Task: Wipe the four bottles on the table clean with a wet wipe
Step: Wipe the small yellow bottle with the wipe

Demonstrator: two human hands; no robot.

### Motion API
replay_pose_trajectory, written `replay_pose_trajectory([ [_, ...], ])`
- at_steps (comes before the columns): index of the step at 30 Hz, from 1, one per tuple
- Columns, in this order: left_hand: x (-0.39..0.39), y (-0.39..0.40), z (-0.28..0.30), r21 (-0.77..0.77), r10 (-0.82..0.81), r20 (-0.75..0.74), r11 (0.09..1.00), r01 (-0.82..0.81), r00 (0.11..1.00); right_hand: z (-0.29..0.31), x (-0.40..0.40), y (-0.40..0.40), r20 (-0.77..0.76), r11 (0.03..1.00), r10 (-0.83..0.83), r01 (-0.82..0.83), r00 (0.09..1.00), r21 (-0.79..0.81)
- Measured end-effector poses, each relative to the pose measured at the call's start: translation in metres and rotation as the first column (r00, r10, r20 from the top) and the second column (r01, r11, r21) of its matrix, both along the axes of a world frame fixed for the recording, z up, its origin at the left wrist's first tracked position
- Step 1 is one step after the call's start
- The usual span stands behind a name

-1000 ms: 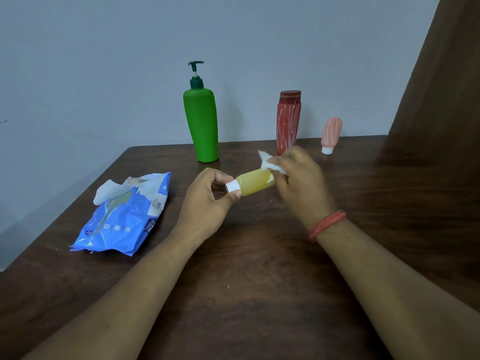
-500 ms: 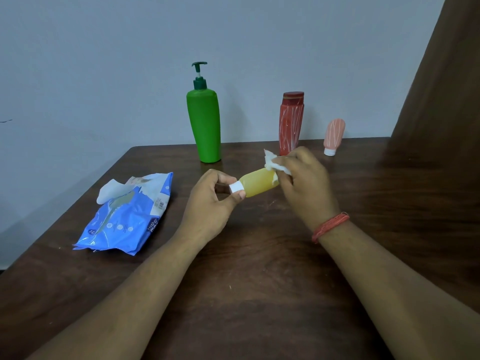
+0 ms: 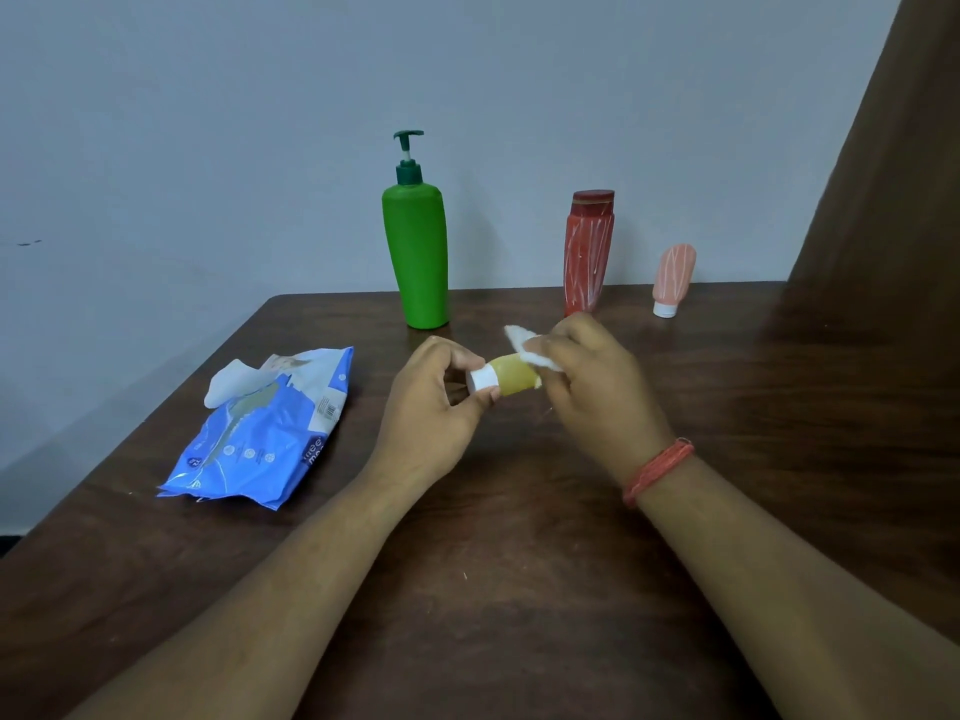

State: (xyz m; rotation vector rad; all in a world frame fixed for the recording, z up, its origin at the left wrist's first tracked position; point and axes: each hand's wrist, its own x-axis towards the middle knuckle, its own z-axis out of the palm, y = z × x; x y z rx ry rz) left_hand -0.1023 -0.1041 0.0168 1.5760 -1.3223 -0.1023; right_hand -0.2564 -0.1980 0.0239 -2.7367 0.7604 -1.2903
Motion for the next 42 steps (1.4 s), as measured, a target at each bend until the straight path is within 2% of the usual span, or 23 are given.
replay_pose_trajectory([
  [2, -0.004, 0.001, 0.001, -0.018, -0.025, -0.013, 1.000, 0.025, 1.000, 0.000, 0.006, 0.011, -0.065, 0.995, 0.089, -0.092, 0.994, -0.048],
  [4, -0.003, 0.000, 0.001, -0.008, -0.010, -0.018, 1.000, 0.010, 1.000, 0.002, 0.007, 0.005, -0.074, 0.997, 0.053, -0.057, 0.996, -0.056],
  [8, 0.003, 0.000, -0.001, 0.035, 0.049, -0.084, 0.998, -0.046, 0.995, -0.001, -0.009, -0.023, 0.084, 0.992, -0.124, 0.120, 0.989, 0.046],
  [13, 0.003, -0.002, -0.007, 0.071, 0.005, -0.316, 0.997, 0.019, 0.949, -0.004, -0.010, -0.026, 0.181, 0.983, -0.156, 0.135, 0.971, 0.126],
  [17, 0.004, -0.004, -0.011, 0.008, -0.032, -0.602, 0.999, 0.046, 0.798, -0.007, -0.003, -0.019, 0.226, 0.978, -0.141, 0.100, 0.964, 0.183],
  [19, 0.002, -0.004, -0.009, -0.057, -0.087, -0.743, 0.996, 0.067, 0.664, -0.011, 0.003, -0.011, 0.180, 0.990, -0.055, 0.031, 0.982, 0.135],
  [21, -0.001, -0.006, -0.007, -0.123, -0.155, -0.820, 0.988, 0.096, 0.551, -0.014, 0.008, -0.007, 0.120, 0.999, 0.026, -0.032, 0.992, 0.043],
  [23, -0.004, -0.007, -0.008, -0.138, -0.190, -0.836, 0.981, 0.138, 0.514, -0.012, 0.008, -0.012, 0.152, 1.000, 0.002, -0.004, 0.988, 0.016],
  [25, -0.007, -0.007, -0.008, -0.109, -0.190, -0.831, 0.977, 0.183, 0.523, -0.007, 0.003, -0.016, 0.249, 0.997, -0.067, 0.054, 0.966, 0.058],
  [27, -0.010, -0.006, -0.010, -0.102, -0.195, -0.834, 0.974, 0.203, 0.517, -0.008, 0.002, -0.014, 0.265, 0.997, -0.060, 0.044, 0.962, 0.066],
  [31, -0.007, -0.006, -0.011, -0.155, -0.225, -0.859, 0.970, 0.185, 0.460, -0.014, 0.010, -0.002, 0.073, 0.986, 0.167, -0.166, 0.983, -0.017],
  [36, -0.003, -0.005, -0.010, -0.163, -0.222, -0.876, 0.972, 0.169, 0.428, -0.012, 0.011, -0.002, 0.006, 0.968, 0.249, -0.248, 0.969, -0.043],
  [40, -0.006, -0.005, -0.008, -0.175, -0.239, -0.883, 0.966, 0.190, 0.405, -0.011, 0.007, -0.007, 0.039, 0.988, 0.152, -0.150, 0.988, -0.041],
  [42, -0.007, -0.004, -0.005, -0.178, -0.252, -0.874, 0.962, 0.209, 0.415, -0.010, 0.003, -0.016, 0.142, 0.999, 0.051, -0.049, 0.989, -0.017],
])
